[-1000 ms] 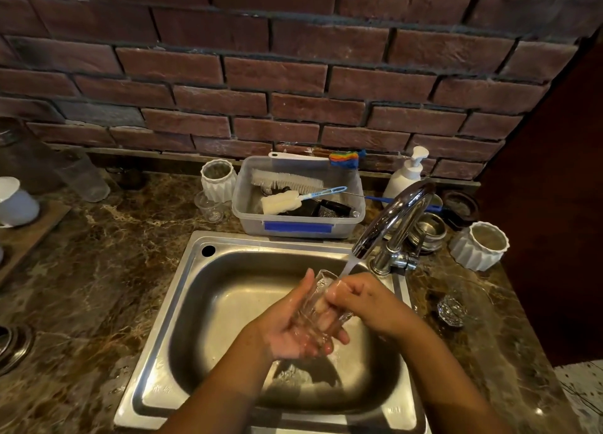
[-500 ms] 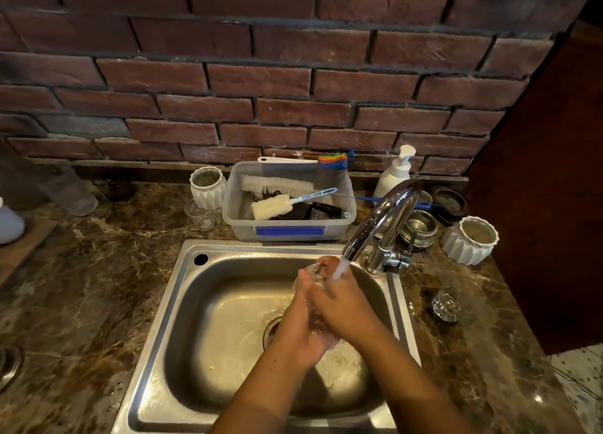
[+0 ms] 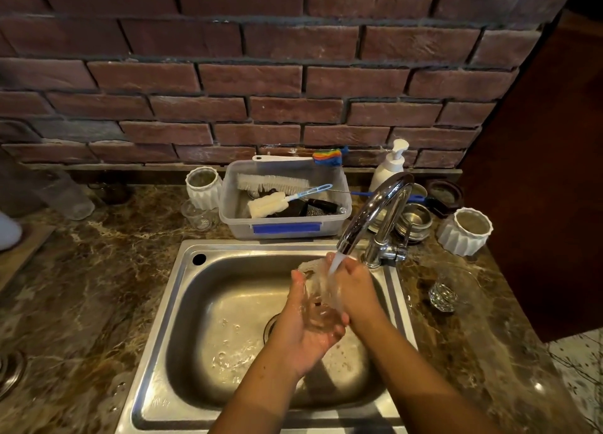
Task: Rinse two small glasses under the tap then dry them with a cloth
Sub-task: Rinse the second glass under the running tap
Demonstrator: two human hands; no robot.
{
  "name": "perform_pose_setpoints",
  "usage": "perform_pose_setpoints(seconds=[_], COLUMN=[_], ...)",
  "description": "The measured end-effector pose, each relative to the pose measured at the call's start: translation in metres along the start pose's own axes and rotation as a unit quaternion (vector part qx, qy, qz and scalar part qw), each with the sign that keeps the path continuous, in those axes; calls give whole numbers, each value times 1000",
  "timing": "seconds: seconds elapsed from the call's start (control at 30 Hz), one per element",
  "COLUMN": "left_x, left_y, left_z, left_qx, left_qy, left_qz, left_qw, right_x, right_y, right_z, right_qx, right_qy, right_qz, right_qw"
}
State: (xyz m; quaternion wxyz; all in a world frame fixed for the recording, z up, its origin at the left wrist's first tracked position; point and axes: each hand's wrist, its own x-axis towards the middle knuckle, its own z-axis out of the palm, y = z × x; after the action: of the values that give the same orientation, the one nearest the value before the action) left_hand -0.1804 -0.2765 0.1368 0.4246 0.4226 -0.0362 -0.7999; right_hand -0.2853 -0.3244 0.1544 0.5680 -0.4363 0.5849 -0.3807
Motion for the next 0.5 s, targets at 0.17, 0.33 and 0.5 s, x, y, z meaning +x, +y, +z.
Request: perform_pose_setpoints(seconds=[0.17, 0.33, 0.5], left_x=[-2, -5, 1], left_y=[7, 4, 15], left_z=[-7, 17, 14], left_qx=[228, 198, 107], left_qy=[20, 66, 99], left_qz=[14, 34, 25], left_qw=[973, 977, 989], right_x=[-3, 0, -19], right_y=[8, -11, 13], right_z=[-11, -3, 6], right_qx=[-254, -261, -290], right_qy=[-7, 42, -12], right_qz=[-172, -127, -199], right_qw=[952, 956, 936])
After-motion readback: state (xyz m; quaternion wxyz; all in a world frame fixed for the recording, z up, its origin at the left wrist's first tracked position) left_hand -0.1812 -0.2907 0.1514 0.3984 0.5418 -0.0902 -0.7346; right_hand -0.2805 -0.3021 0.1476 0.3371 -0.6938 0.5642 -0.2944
